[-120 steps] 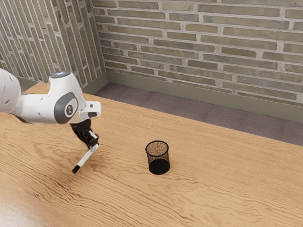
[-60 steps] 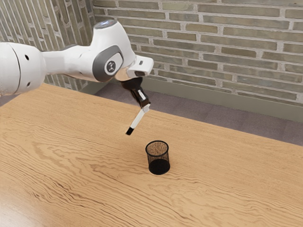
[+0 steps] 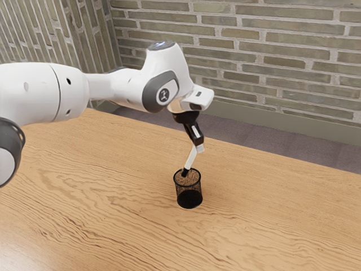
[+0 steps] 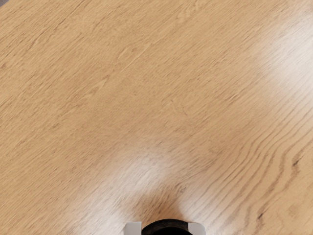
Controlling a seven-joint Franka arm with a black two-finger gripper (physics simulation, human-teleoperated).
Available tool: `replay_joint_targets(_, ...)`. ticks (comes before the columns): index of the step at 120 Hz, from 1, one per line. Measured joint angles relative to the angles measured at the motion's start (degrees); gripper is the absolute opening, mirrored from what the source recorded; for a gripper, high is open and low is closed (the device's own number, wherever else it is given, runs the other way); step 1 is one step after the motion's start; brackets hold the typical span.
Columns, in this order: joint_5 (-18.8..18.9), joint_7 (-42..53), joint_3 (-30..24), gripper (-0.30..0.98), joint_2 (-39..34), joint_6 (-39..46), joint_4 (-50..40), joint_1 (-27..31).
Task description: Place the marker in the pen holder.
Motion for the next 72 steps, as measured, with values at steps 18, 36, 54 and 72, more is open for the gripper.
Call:
replay_joint_targets(18,-0.8,0.6,-0.4,-0.08,0.1,-0.1,-2.5,0.1)
replay_joint_targets(36,-2.2,1.7,-0.4,0.17,0.1,-0.5,-4.4,0.0)
replay_joint_targets(54,-1.4,3.7,-0.1,0.43,-10.9,-6.7,-5.9,1.0)
replay_joint_targets(72,4.4,7.6,0.9,0.56,-23.4,-18.9,-4.0,5.2)
